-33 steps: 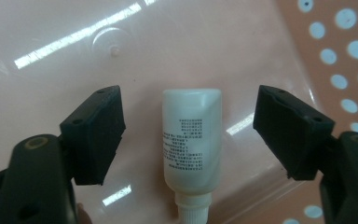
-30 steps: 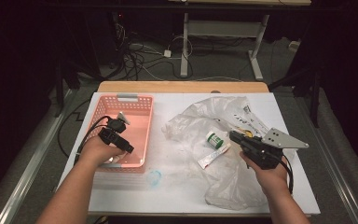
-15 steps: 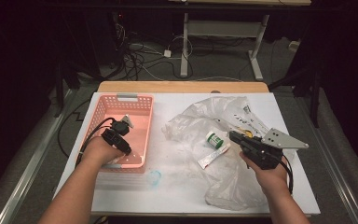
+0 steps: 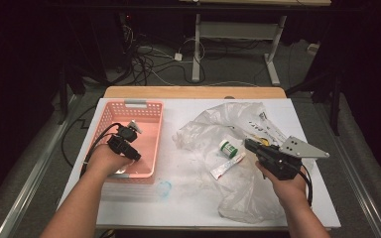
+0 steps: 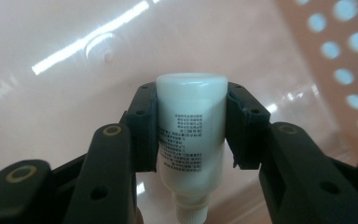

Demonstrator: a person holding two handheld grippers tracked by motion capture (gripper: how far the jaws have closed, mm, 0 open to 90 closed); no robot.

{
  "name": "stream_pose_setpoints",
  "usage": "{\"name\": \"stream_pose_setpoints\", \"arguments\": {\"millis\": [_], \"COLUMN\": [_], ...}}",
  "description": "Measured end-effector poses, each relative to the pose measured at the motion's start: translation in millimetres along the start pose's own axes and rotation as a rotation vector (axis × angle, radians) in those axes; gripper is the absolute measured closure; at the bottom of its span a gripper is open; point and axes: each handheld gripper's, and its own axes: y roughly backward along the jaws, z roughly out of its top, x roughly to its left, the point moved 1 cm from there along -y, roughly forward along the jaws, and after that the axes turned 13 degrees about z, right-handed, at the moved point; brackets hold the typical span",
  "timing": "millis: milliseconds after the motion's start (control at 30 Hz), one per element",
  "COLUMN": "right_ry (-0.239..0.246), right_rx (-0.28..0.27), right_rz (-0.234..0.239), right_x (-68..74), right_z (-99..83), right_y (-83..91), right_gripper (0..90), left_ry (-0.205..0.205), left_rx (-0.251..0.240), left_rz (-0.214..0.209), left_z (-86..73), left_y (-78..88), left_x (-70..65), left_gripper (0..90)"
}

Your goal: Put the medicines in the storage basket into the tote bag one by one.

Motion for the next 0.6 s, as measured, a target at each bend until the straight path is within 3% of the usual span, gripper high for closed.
{"name": "stream_pose_setpoints", "arguments": {"millis": [233, 600], "right_ry": [-0.008, -0.003], "right_rx": [-0.001, -0.004], "right_rz": [-0.004, -0.007], "right_x": [1.1, 0.9], "right_z": [0.5, 0.2], "right_y": [0.6, 1.3], "right_gripper": [90.0, 90.0], "left_ry": [0.024, 0.088], "left_rx": [-0.179, -0.433], "left_rz": [-0.013, -0.02], "left_z": [-10.8, -38.7], "left_y": [21.7, 40.8], "left_x": [-6.2, -12.8], "left_gripper": [58.0, 58.0]}}
